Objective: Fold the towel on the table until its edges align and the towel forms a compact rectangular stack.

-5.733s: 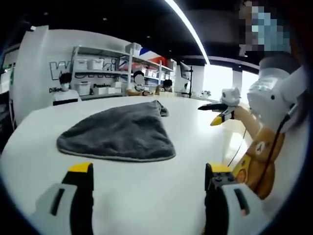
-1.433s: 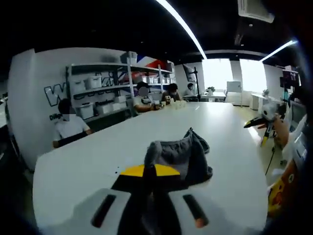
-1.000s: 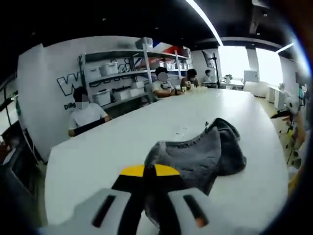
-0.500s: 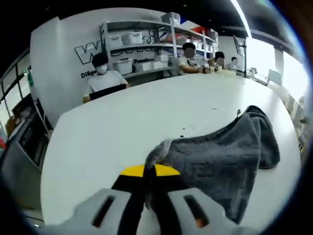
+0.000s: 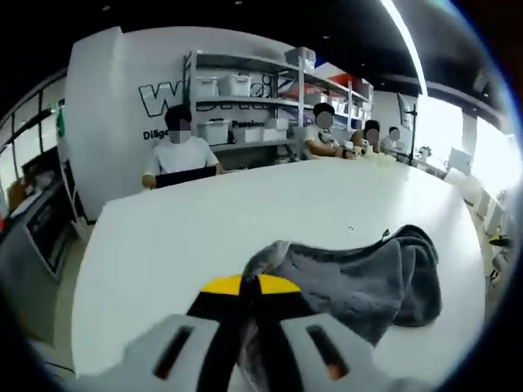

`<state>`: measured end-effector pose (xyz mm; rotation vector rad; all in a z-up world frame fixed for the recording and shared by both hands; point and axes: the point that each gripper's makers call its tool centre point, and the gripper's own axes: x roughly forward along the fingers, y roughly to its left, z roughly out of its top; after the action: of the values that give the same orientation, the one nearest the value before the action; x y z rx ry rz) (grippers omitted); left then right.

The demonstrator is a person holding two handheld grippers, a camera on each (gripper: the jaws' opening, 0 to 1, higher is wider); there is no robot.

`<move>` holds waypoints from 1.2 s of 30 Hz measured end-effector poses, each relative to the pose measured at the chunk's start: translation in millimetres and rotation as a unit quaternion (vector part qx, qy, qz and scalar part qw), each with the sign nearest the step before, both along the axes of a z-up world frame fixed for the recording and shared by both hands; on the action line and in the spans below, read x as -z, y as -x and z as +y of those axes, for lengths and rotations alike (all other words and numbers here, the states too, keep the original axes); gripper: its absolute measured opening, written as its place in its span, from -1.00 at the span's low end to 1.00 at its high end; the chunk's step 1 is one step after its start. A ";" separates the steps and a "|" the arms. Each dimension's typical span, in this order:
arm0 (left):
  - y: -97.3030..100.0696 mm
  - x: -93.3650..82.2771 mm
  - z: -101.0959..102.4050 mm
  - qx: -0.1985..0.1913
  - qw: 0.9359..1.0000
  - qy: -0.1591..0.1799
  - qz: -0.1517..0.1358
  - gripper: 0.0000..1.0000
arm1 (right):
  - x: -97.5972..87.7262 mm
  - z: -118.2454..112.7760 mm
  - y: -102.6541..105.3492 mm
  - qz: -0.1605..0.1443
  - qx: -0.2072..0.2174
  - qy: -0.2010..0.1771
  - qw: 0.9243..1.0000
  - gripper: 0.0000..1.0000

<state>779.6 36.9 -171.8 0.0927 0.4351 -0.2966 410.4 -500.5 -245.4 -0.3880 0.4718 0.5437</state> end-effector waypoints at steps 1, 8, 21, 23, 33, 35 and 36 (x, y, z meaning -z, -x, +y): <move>1.8 -6.1 -0.7 0.001 1.000 -0.003 -0.003 -0.88 | -0.3 1.7 0.1 -0.001 -0.003 0.000 1.000 0.97; 13.9 -55.7 -2.5 0.000 0.999 -0.024 -0.032 -0.89 | -1.7 8.8 4.1 -0.006 -0.020 -0.001 1.000 0.97; -12.8 -73.6 17.0 -0.038 0.993 -0.104 -0.044 -0.88 | 0.1 10.8 -4.4 -0.004 -0.021 -0.004 1.000 0.97; -22.9 -55.4 21.2 -0.039 0.992 -0.114 -0.034 -0.88 | -0.1 11.6 -5.9 -0.003 -0.020 -0.002 1.000 0.97; -57.9 54.6 49.4 -0.065 0.989 -0.124 0.050 -0.88 | 6.7 9.0 -11.4 0.015 -0.001 0.010 1.000 0.97; -60.3 74.3 54.5 -0.072 0.988 -0.118 0.063 -0.88 | 7.7 9.2 -11.7 0.018 0.002 0.013 1.000 0.97; -61.3 83.1 56.4 -0.074 0.988 -0.116 0.068 -0.88 | 8.2 9.2 -12.1 0.020 0.004 0.016 1.000 0.97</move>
<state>840.9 93.3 -254.9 0.2684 0.6089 -0.1056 422.5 -491.3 -253.6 -0.4057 0.5204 0.5383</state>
